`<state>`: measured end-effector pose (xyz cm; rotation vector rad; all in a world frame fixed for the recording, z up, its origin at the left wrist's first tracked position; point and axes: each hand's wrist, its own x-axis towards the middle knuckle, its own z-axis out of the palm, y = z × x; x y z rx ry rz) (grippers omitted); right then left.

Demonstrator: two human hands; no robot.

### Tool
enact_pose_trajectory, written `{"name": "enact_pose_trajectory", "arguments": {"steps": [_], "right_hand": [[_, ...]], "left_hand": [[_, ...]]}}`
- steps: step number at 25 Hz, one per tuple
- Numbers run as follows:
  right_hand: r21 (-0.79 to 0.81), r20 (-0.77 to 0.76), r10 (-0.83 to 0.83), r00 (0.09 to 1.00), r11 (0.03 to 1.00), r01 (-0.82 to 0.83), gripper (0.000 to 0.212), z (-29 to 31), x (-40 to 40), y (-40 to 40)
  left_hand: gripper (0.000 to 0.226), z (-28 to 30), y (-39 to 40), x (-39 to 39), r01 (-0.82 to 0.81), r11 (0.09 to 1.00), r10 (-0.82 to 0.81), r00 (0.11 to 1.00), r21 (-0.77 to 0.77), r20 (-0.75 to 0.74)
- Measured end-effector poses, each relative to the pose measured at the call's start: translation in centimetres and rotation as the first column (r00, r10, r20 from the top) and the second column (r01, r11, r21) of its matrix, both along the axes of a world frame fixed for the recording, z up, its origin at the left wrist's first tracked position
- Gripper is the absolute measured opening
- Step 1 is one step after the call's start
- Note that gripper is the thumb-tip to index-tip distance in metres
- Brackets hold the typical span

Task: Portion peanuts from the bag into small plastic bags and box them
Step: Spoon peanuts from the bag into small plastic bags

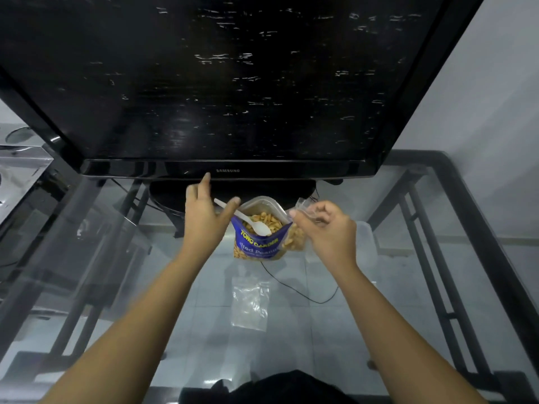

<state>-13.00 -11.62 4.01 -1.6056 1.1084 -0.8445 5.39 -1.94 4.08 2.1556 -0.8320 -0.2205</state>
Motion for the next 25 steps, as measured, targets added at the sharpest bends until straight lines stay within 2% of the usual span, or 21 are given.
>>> {"name": "enact_pose_trajectory", "arguments": {"steps": [1, 2, 3, 5, 6, 9, 11, 14, 17, 20, 22, 25], "right_hand": [[0.012, 0.008, -0.009, 1.000, 1.000, 0.009, 0.026, 0.0, -0.4, 0.0], [0.027, 0.014, -0.016, 1.000, 1.000, 0.016, 0.027, -0.1, -0.8, -0.1], [0.047, 0.019, -0.021, 1.000, 0.999, 0.020, 0.027, -0.2, -1.2, -0.1], [0.093, 0.016, -0.022, 1.000, 0.995, 0.020, 0.029, -0.6, -2.2, -0.1], [0.112, 0.002, -0.013, 1.000, 0.994, 0.013, 0.031, -0.7, -2.7, -0.1], [0.222, -0.034, 0.086, 0.996, 0.972, -0.076, 0.033, -2.0, -5.3, -0.5], [0.317, -0.005, 0.164, 0.986, 0.936, -0.154, 0.023, -3.6, -7.6, -0.8], [0.291, -0.140, 0.157, 0.978, 0.950, -0.110, 0.010, -6.7, -11.1, -1.2], [0.182, -0.333, 0.095, 0.938, 0.983, -0.035, 0.015, -9.7, -13.4, -1.2], [0.112, -0.519, 0.068, 0.852, 0.994, -0.011, 0.017, -12.1, -14.2, -1.1], [0.106, -0.568, 0.058, 0.821, 0.994, 0.004, 0.019, -13.3, -14.2, -1.1], [0.039, -0.565, 0.049, 0.824, 0.999, -0.033, 0.029, -14.4, -14.7, -1.1]], "left_hand": [[0.053, 0.2, 0.3, -1.4, 0.049, 0.995, -0.045, 0.998, -0.089, 0.046], [0.042, 0.1, 0.5, -3.2, 0.135, 0.982, -0.136, 0.991, -0.135, -0.003], [0.034, -0.1, 0.6, -5.3, 0.223, 0.964, -0.244, 0.959, -0.144, -0.143], [0.034, -1.0, 0.5, -9.0, 0.327, 0.929, -0.370, 0.806, -0.173, -0.462], [0.033, -1.8, 0.3, -10.2, 0.331, 0.925, -0.380, 0.765, -0.188, -0.519], [0.014, -3.9, -0.4, -12.4, 0.263, 0.939, -0.343, 0.722, -0.221, -0.601], [0.008, -5.2, -0.1, -14.0, 0.221, 0.955, -0.296, 0.649, -0.198, -0.701], [0.008, -8.1, 0.3, -16.6, 0.251, 0.964, -0.224, 0.582, -0.090, -0.782], [0.007, -11.2, 0.3, -18.6, 0.264, 0.964, -0.167, 0.668, 0.021, -0.725], [0.010, -13.2, -0.3, -20.3, 0.220, 0.966, -0.094, 0.785, 0.134, -0.613], [0.008, -13.9, -0.7, -21.4, 0.235, 0.954, -0.097, 0.830, 0.188, -0.550], [0.015, -14.5, -0.8, -22.4, 0.251, 0.935, -0.125, 0.895, 0.250, -0.429]]}}
